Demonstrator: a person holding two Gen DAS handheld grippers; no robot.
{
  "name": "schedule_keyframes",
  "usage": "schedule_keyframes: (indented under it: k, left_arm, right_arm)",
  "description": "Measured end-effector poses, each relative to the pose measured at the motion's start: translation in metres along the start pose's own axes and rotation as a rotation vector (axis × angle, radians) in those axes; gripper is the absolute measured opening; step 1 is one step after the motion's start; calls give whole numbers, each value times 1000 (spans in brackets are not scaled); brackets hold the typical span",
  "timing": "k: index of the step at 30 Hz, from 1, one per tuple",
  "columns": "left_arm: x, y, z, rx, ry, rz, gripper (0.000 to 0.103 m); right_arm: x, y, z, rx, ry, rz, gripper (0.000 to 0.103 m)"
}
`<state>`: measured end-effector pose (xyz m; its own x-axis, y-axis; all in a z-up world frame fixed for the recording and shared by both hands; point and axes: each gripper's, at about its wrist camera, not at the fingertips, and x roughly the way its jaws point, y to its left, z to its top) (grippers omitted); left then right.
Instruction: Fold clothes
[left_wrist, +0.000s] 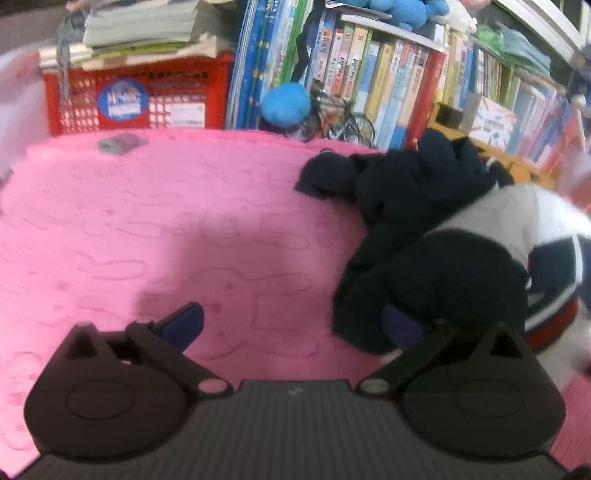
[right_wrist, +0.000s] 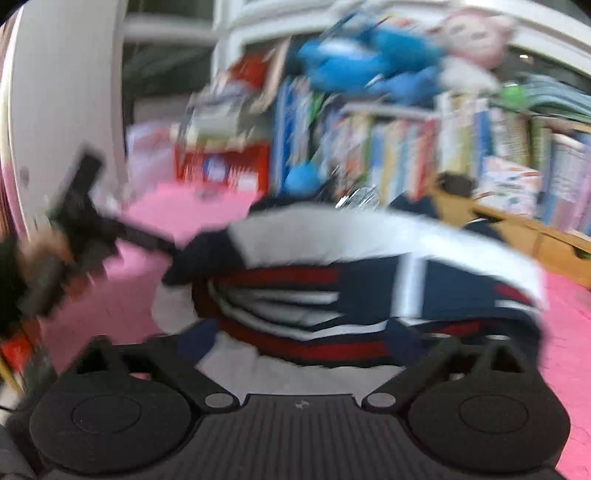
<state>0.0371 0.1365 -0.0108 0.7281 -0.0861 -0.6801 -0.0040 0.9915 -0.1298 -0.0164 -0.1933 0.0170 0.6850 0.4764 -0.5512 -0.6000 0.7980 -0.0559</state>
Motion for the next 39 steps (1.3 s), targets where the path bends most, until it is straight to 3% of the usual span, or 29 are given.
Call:
schedule_keyframes:
  k: [1, 3, 5, 7, 10, 20, 21, 22, 25, 29, 32, 34, 36, 39]
  left_arm:
    - [-8, 0, 0, 7, -9, -7, 103]
    - [-26, 1, -1, 10, -37, -44, 103]
    - [-38, -2, 1, 11, -72, -106, 103]
    - [-27, -3, 1, 21, -67, -92, 103]
    - [-8, -4, 2, 35, -53, -55, 103]
    - [57, -9, 4, 81, -7, 65, 103]
    - [63, -10, 4, 86, -2, 78, 103]
    - [65, -11, 4, 90, -4, 82, 103]
    - [64, -13, 4, 99, -13, 85, 103]
    - [65, -15, 6, 97, -18, 83, 103]
    - [66, -16, 6, 98, -25, 84, 103]
    - [66, -16, 6, 97, -25, 84, 103]
    - [66, -17, 6, 96, -27, 86, 103]
    - [66, -17, 5, 90, -34, 91, 103]
  right_arm:
    - [17, 13, 3, -28, 26, -17, 36]
    - [44, 29, 9, -57, 49, -11, 35]
    - [62, 44, 13, -76, 63, 88, 36]
    - [77, 53, 14, -100, 81, 124, 42]
    - [97, 57, 19, -117, 106, 87, 58]
    - [144, 30, 28, -46, 164, 228, 76]
    - [143, 30, 28, -36, 165, 235, 72]
    - [139, 32, 26, -42, 169, 259, 62]
    - [125, 38, 21, -61, 180, 333, 51]
    - [97, 46, 12, -67, 194, 462, 44]
    - [69, 55, 4, -76, 190, 576, 58]
    - [48, 65, 0, -125, 168, 607, 68]
    - [33, 69, -2, -159, 129, 585, 68]
    - [40, 53, 4, -59, 103, 524, 69]
